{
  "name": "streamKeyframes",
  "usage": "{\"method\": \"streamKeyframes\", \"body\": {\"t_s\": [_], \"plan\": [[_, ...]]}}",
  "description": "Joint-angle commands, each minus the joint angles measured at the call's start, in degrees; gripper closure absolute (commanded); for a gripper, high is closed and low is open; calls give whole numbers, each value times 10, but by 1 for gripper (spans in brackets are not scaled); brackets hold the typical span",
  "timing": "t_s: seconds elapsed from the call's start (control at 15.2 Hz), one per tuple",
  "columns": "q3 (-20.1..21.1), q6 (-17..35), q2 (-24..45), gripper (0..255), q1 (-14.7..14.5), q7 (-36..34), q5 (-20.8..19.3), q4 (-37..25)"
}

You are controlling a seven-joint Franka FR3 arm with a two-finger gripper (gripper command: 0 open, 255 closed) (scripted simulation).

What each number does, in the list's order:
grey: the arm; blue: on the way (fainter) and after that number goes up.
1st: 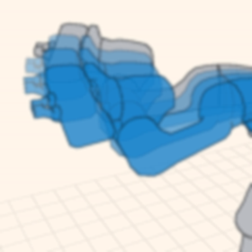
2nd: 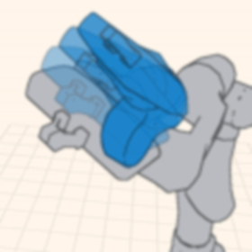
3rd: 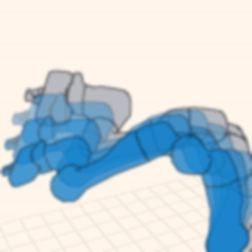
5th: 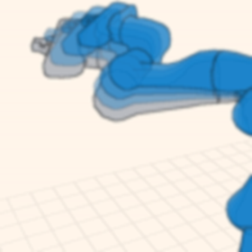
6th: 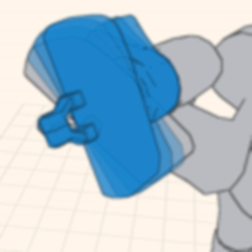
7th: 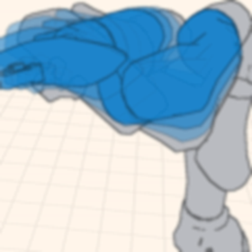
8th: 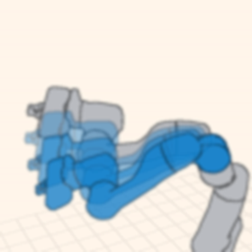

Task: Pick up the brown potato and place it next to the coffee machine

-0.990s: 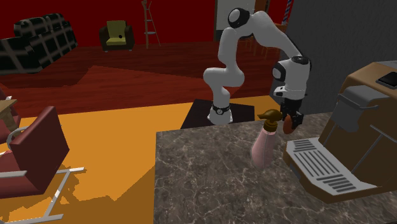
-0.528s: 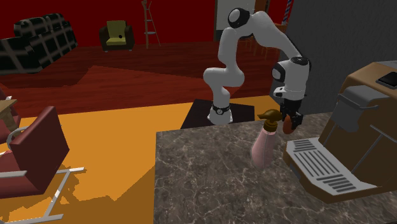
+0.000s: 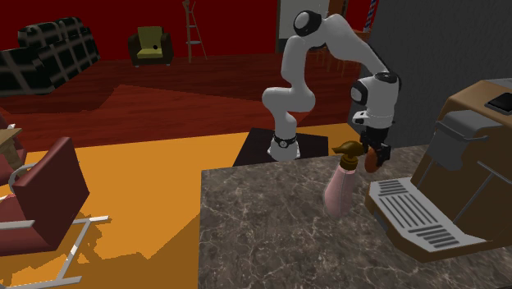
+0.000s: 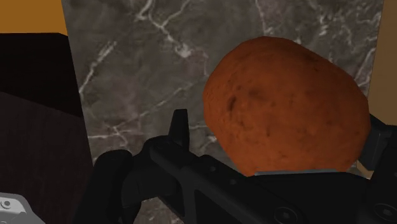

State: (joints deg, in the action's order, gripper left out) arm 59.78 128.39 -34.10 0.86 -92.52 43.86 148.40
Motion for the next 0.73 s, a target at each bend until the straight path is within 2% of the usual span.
{"method": "streamKeyframes", "body": {"t_s": [0.0, 0.13, 0.66], "plan": [[-31, -39, -24, 0, -13, -1, -9, -8], [-63, -80, -48, 0, -23, -4, -22, -22], [-63, -80, -48, 0, -23, -4, -22, -22]]}}
